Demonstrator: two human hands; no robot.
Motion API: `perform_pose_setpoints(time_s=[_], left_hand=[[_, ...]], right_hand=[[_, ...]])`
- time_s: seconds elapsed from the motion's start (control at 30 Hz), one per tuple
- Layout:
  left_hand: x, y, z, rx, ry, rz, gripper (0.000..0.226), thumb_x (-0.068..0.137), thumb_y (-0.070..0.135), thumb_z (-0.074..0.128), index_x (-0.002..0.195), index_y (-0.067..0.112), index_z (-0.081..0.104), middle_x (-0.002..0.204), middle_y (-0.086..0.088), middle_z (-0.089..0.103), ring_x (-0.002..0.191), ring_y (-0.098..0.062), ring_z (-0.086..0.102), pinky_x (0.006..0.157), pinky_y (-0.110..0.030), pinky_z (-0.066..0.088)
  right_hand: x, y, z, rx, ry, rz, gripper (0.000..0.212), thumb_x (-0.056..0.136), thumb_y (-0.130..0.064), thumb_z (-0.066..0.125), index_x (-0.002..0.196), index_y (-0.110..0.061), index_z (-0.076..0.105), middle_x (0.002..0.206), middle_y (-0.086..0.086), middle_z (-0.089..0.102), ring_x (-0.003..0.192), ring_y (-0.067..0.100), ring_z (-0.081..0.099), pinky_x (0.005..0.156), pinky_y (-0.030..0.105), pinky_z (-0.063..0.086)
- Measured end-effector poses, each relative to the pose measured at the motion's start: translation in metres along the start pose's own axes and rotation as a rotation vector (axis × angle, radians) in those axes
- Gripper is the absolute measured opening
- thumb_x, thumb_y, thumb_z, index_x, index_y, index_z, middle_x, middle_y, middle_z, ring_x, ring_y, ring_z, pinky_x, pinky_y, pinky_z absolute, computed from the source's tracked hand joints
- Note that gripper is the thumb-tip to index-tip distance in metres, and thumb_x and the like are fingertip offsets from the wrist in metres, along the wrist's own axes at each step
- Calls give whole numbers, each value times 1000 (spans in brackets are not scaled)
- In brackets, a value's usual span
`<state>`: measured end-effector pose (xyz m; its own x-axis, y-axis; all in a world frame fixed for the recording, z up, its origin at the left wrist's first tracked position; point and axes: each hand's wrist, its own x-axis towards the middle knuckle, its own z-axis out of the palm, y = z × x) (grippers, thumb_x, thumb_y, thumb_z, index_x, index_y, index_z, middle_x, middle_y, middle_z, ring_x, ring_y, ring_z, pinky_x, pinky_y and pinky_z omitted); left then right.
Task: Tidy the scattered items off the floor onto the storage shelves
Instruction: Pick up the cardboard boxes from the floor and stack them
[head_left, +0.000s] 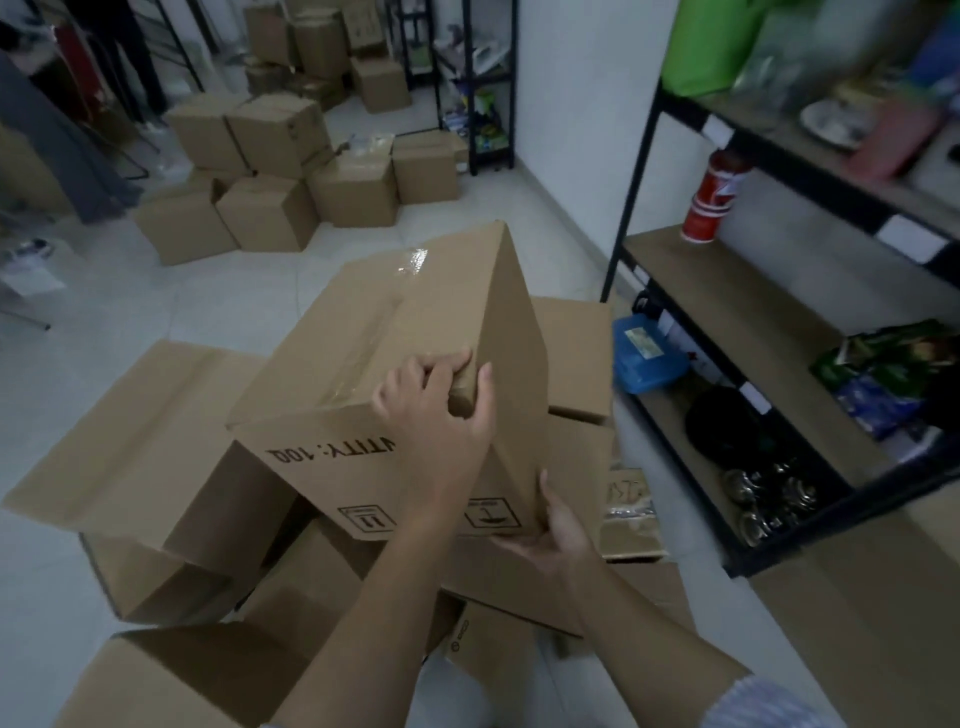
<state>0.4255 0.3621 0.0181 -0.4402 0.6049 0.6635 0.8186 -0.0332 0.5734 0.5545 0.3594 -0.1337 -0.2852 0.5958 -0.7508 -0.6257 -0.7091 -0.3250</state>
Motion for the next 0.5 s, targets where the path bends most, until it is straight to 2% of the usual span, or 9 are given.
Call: perform_pose_setpoints(time_s=[0.07,0.17,0.27,0.5], left_hand=[[-8,24,0,-14,-11,60,22,84,36,72,101,22,73,92,4,59,91,-18,54,92,-44,40],[-23,59,3,-56,-22,113,29,82,35,73,107,20,72,97,1,61,95,-18,54,94,-35,34],[-43,95,7,-106,-61,128,31,83,34,72,110,19,71,99,-1,61,98,-21,55,97,-29,29],[-108,184,3,-261,-186,219,31,84,31,73,111,17,72,98,-2,61,96,-22,55,91,-35,40]], right_hand=[[-13,-21,-13,11,9,-45,88,66,-50,80,137,-7,48,131,22,58,119,42,55,91,68,46],[-37,-50,-36,-9,60,-126,77,72,-50,77,134,-11,51,128,20,61,112,40,60,81,62,54],[-65,-69,-68,-23,89,-188,69,79,-51,72,133,-13,53,126,18,62,111,38,62,79,61,55],[-147,-84,-163,77,166,-294,55,85,-48,67,125,-11,59,117,18,67,103,37,65,70,54,58]])
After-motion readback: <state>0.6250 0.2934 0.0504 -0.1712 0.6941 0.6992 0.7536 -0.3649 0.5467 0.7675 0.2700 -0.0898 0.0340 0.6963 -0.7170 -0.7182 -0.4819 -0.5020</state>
